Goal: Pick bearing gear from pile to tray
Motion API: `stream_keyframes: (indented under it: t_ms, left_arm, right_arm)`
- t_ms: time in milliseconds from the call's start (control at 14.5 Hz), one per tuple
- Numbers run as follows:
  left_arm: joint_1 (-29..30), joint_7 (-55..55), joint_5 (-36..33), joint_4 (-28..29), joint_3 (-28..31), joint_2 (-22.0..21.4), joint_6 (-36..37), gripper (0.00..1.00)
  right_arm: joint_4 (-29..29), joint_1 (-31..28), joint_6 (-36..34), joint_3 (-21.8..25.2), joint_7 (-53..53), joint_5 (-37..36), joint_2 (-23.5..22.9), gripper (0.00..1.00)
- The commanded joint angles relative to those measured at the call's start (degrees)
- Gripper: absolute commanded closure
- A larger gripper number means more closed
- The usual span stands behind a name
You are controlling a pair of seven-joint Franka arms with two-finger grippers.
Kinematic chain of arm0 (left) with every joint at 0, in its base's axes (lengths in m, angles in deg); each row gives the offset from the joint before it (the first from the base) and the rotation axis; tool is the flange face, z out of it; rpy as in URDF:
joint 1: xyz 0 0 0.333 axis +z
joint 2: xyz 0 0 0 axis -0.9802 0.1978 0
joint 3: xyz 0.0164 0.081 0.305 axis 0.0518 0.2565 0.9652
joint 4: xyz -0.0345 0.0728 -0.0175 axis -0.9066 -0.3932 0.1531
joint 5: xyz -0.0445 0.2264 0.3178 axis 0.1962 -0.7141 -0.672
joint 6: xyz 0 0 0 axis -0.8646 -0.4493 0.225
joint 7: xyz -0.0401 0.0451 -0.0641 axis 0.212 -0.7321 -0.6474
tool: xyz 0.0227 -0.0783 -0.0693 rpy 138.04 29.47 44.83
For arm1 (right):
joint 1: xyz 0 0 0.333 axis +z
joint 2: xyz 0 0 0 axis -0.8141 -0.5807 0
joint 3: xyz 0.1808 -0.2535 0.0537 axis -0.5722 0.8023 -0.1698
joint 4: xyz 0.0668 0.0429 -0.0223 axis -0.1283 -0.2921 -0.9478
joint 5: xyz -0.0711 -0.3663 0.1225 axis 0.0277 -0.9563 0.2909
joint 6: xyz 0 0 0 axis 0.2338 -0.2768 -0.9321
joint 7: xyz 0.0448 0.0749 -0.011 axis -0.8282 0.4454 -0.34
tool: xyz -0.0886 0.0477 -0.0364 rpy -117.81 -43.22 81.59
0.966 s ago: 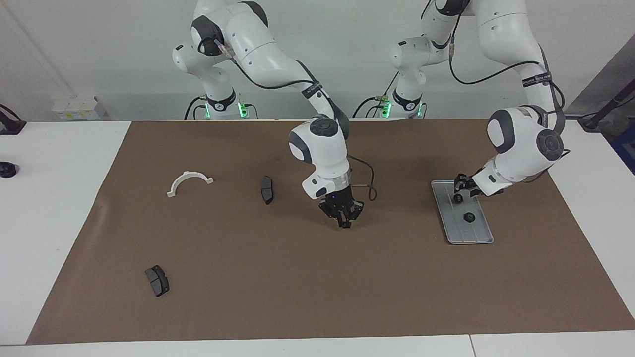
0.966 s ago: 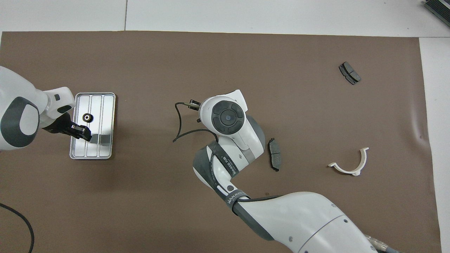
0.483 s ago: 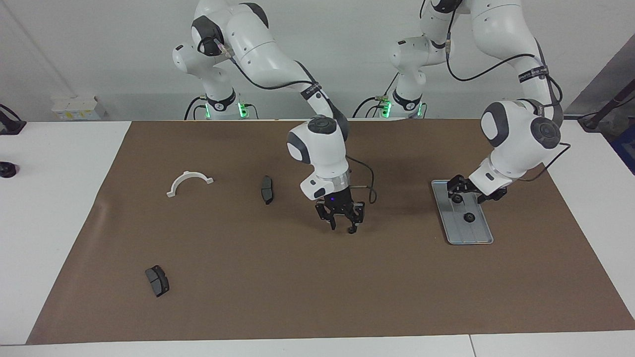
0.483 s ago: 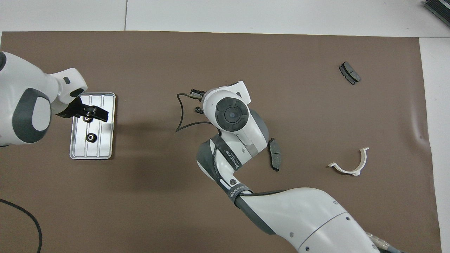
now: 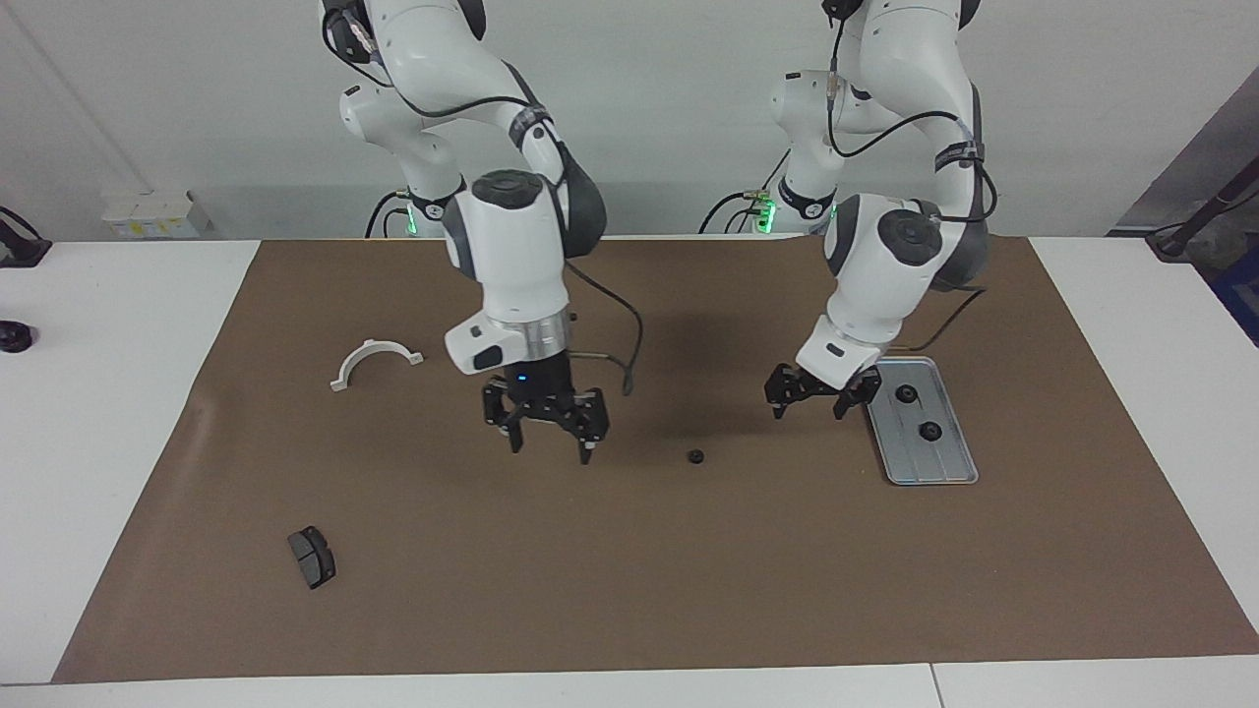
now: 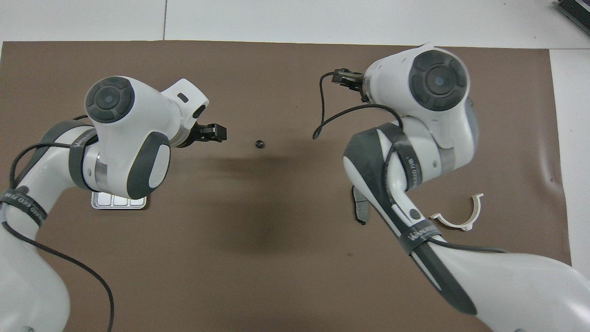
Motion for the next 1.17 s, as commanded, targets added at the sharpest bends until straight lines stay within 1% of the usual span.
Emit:
stream_keyframes:
  t_ms: [0,207,276,414,552,690,828,966,1103]
  left_arm:
    - [-5.54,-4.97,-0.19,-12.03,1.41,9.20,2.54,0.00]
    - [-9.42,-7.95,-3.08,-17.22,1.67,14.56,2.19,0.00]
    - [-9.69,-8.05,-4.05,-17.41,1.59,14.93,1.76,0.00]
    - [-9.69,-7.96,-5.28,-16.80,1.59,14.85,0.88,0.06]
    - [-9.60,-7.87,-7.05,-14.61,1.59,15.20,-1.84,0.09]
    - [-10.91,-7.87,-8.36,-15.04,1.59,19.22,-2.72,0.14]
    - [-10.83,-7.96,-8.72,-15.04,1.59,19.07,-2.91,0.19]
    - [-10.83,-7.87,-8.72,-15.04,1.59,19.07,-2.91,0.21]
    - [-11.09,-7.96,-8.63,-14.69,1.50,18.98,-2.12,0.27]
  right_arm:
    - [-2.55,-5.04,-3.67,-1.03,-6.88,-0.53,4.28,0.00]
    - [-3.42,-9.44,-12.01,-1.12,-11.02,0.52,8.67,0.00]
    - [-4.38,-10.76,-14.22,-1.12,-13.47,0.87,10.26,0.00]
    - [-6.58,-13.40,-17.56,-1.12,-17.61,2.80,13.16,0.00]
    - [-7.99,-15.69,-20.11,-1.12,-18.76,3.69,14.92,0.00]
    - [-9.04,-18.85,-22.40,-1.12,-22.43,5.44,16.50,0.00]
    - [-9.31,-21.31,-24.95,-1.12,-27.63,5.62,18.17,0.00]
    - [-9.31,-23.34,-27.59,-1.12,-30.18,5.62,20.10,0.00]
    - [-9.31,-24.57,-30.83,-1.03,-32.12,5.62,21.69,0.00]
